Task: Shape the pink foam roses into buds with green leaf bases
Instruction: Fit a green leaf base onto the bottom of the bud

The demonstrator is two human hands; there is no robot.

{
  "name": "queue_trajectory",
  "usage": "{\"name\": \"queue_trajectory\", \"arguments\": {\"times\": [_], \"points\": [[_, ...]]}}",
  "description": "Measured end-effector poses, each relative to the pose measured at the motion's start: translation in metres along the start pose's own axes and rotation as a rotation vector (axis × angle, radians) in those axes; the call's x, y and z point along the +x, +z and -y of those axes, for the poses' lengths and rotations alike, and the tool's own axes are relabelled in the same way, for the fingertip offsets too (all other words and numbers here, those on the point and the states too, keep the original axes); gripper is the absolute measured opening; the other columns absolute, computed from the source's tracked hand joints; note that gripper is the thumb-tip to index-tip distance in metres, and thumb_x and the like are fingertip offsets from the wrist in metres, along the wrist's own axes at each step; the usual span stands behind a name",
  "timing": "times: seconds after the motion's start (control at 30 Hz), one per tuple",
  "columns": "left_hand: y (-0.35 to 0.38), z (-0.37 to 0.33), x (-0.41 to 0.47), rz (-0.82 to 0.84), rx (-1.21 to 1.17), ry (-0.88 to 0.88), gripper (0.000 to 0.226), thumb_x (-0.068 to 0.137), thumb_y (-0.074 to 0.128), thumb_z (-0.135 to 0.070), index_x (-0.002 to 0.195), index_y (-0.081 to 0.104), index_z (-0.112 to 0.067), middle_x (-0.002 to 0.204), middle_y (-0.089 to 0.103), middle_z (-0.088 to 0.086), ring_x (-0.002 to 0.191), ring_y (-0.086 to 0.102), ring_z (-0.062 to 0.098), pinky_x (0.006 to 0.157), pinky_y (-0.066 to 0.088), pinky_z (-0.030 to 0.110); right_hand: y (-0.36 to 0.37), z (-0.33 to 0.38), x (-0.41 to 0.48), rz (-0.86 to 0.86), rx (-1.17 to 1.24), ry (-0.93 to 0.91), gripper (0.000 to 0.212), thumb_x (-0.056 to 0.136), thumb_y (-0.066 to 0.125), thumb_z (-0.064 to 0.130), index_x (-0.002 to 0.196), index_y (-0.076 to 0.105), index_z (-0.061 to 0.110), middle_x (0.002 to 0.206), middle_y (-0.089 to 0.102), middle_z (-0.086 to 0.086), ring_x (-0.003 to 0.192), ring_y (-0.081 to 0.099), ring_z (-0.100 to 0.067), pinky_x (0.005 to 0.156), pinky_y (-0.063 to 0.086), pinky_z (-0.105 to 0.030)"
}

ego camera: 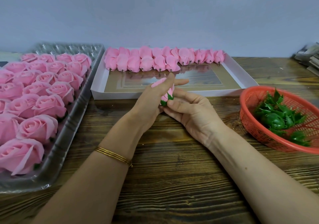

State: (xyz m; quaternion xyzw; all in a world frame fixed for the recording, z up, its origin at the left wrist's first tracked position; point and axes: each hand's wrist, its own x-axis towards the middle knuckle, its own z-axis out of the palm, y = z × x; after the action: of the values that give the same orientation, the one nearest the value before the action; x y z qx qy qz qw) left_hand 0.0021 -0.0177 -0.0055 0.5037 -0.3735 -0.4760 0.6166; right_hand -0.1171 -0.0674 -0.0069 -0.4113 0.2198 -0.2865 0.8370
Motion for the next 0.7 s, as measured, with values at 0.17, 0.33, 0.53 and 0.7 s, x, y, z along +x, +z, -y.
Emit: {"name": "queue_trajectory", "arguments": {"times": [0.17,0.33,0.53,0.7], "points": [[0.0003,0.0001,0.0008,-0.008,0.031,-0.019,0.037,0.091,0.049,-0.052,0.099,0.077,-0.03,0.097,0.076,0.006,0.095,0.071,0.016,0.079,0.053,0.03,0.0012,-0.0006,-0.0006,-0.019,-0.062,-0.031,0.032,0.071,0.063,-0.012,0.101,0.067,-0.003,0.082,0.073,-0.014,0.077,0.071,-0.019,0.075,0.059,-0.027],[0.0003,0.0015,0.0025,-0.062,-0.023,-0.033,0.034,0.088,0.064,-0.045,0.111,0.072,-0.021,0.103,0.074,0.012,0.1,0.07,0.026,0.09,0.054,0.041,0.0025,-0.0015,-0.0005,-0.045,-0.086,-0.072,0.028,0.079,0.06,-0.017,0.104,0.065,-0.006,0.081,0.073,-0.013,0.077,0.072,-0.019,0.078,0.059,-0.028],[0.0038,0.0007,-0.0017,-0.075,-0.055,0.041,0.031,0.073,0.076,-0.031,0.095,0.066,-0.01,0.093,0.071,0.015,0.089,0.069,0.023,0.079,0.056,0.03,0.0029,-0.0033,0.0025,-0.096,-0.049,-0.136,0.028,0.075,0.064,-0.013,0.103,0.066,-0.008,0.085,0.069,-0.019,0.076,0.07,-0.02,0.073,0.059,-0.026],[0.0076,0.0049,-0.0011,-0.13,-0.028,0.011,0.028,0.081,0.076,-0.012,0.107,0.067,-0.007,0.108,0.073,0.017,0.103,0.07,0.025,0.093,0.055,0.035,-0.0012,-0.0047,0.0058,-0.176,-0.079,-0.21,0.029,0.074,0.069,-0.01,0.103,0.066,-0.009,0.087,0.072,-0.018,0.082,0.07,-0.025,0.085,0.059,-0.034]]}}
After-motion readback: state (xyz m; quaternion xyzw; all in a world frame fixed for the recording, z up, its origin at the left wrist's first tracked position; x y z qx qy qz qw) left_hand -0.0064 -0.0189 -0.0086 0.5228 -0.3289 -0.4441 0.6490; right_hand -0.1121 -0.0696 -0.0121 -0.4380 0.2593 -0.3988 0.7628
